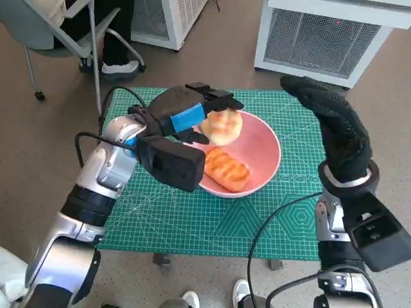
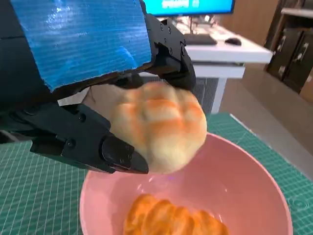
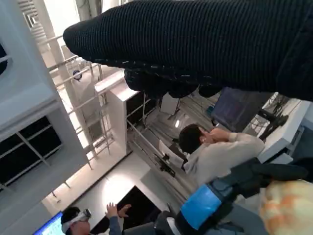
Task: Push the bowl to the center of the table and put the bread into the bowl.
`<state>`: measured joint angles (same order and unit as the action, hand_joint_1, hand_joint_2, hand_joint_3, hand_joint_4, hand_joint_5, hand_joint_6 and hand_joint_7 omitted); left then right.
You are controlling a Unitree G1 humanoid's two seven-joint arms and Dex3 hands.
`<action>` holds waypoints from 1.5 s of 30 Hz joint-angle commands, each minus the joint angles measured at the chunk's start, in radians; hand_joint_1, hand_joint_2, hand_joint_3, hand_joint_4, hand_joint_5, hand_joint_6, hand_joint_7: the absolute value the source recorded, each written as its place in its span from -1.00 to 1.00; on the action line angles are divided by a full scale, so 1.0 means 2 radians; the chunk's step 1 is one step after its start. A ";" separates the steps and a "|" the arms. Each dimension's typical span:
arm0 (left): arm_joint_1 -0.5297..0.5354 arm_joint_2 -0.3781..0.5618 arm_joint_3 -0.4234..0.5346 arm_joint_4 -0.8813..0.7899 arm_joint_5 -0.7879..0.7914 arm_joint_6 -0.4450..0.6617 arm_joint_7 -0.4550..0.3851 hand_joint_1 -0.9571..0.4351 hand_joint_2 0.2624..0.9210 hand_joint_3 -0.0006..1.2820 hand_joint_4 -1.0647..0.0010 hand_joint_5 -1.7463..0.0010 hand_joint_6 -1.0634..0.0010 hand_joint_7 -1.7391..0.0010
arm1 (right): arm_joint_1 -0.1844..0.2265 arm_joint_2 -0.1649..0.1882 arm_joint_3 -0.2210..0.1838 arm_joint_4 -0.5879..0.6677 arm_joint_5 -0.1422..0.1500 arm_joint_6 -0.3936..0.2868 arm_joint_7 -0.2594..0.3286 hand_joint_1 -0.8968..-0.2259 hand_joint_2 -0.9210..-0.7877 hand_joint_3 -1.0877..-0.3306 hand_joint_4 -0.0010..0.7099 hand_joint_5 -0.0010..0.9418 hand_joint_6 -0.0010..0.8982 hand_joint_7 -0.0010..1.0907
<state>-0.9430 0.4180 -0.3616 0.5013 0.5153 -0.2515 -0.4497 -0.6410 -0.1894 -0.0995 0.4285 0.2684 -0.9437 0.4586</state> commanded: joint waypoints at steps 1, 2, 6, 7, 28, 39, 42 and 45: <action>-0.004 -0.001 -0.001 -0.012 0.001 0.005 -0.006 0.05 0.87 -1.00 0.63 1.00 0.45 0.78 | 0.016 -0.002 -0.002 -0.003 -0.008 0.003 -0.005 -0.17 -1.00 -0.38 -1.00 0.14 -1.00 0.34; -0.003 0.000 0.000 -0.013 -0.001 0.005 -0.007 0.05 0.87 -1.00 0.63 1.00 0.44 0.79 | 0.017 -0.002 -0.002 -0.004 -0.008 0.003 -0.006 -0.17 -1.00 -0.38 -1.00 0.14 -1.00 0.34; 0.007 0.002 0.013 -0.020 -0.021 -0.004 -0.004 0.05 0.87 -1.00 0.62 0.99 0.42 0.80 | 0.018 -0.002 -0.002 -0.004 -0.007 0.005 -0.007 -0.17 -1.00 -0.38 -1.00 0.14 -1.00 0.33; 0.010 0.002 0.017 -0.021 -0.026 -0.009 0.000 0.04 0.87 -1.00 0.62 0.99 0.42 0.80 | 0.019 -0.002 -0.001 -0.005 -0.006 0.005 -0.008 -0.17 -1.00 -0.38 -1.00 0.14 -1.00 0.33; 0.103 -0.013 0.127 -0.052 -0.147 -0.155 0.107 -0.21 1.00 -0.75 0.14 0.93 0.21 0.64 | 0.013 0.000 0.000 -0.023 -0.022 0.025 -0.028 -0.14 -1.00 -0.39 -1.00 0.13 -1.00 0.32; 0.174 -0.074 0.180 -0.090 -0.255 -0.195 0.133 -0.30 1.00 -0.58 0.06 0.94 0.32 0.51 | -0.007 0.001 0.001 -0.020 -0.033 0.042 -0.044 -0.18 -1.00 -0.38 -1.00 0.12 -1.00 0.33; 0.186 -0.091 0.187 -0.099 -0.275 -0.198 0.138 -0.29 1.00 -0.56 0.05 0.94 0.33 0.52 | -0.014 0.002 0.001 -0.018 -0.034 0.048 -0.047 -0.18 -1.00 -0.37 -1.00 0.10 -1.00 0.31; 0.196 -0.108 0.193 -0.108 -0.289 -0.200 0.143 -0.27 1.00 -0.56 0.04 0.94 0.32 0.52 | -0.020 0.003 -0.001 -0.014 -0.034 0.053 -0.049 -0.21 -1.00 -0.34 -1.00 0.09 -1.00 0.28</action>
<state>-0.5696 0.2298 0.0056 0.3211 -0.0252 -0.6367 -0.1820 -0.6774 -0.1861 -0.1003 0.3885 0.2008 -0.8555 0.3704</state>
